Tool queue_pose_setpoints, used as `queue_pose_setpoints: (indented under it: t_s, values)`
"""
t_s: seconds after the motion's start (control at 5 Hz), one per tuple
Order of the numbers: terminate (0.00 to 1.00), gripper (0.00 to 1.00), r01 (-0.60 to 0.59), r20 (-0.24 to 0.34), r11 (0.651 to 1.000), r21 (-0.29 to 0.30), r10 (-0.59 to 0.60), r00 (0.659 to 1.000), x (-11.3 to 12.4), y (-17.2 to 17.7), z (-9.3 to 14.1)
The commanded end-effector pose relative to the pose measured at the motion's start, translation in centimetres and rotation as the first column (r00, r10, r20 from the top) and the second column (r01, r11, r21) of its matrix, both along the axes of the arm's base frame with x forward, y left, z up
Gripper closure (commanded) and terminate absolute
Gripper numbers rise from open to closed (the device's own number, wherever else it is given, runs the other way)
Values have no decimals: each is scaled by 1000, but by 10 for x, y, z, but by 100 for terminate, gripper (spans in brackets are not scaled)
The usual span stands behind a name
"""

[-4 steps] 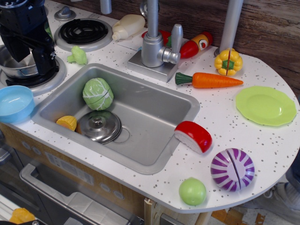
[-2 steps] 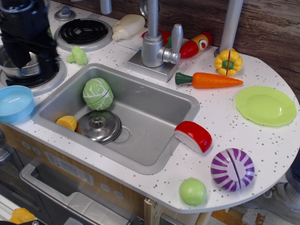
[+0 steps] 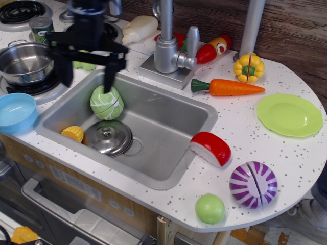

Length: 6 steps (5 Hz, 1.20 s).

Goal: Put sushi on plate

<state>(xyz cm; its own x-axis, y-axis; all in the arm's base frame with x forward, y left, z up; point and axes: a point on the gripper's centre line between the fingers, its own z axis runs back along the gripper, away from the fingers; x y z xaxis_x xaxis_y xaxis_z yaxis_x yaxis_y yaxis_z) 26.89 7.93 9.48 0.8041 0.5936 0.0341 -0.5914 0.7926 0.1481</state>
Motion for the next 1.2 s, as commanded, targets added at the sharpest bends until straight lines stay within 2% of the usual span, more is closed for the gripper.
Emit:
queue_pose_setpoints:
  t_s: [0.0,0.2,0.4,0.6,0.8,1.0]
  values:
    - [0,0,-313,106,949,-38,316,943,28,-58,1]
    - [0,0,-394,118,916,-70,400,909,39,-81,-8]
    - [0,0,-419,142,907,-35,420,897,42,-98,-31]
    - [0,0,-471,147,880,-64,475,868,41,-107,-34]
    - [0,0,-492,148,867,-84,499,854,38,-119,-41]
    - [0,0,-468,158,876,-121,482,862,35,-125,-47]
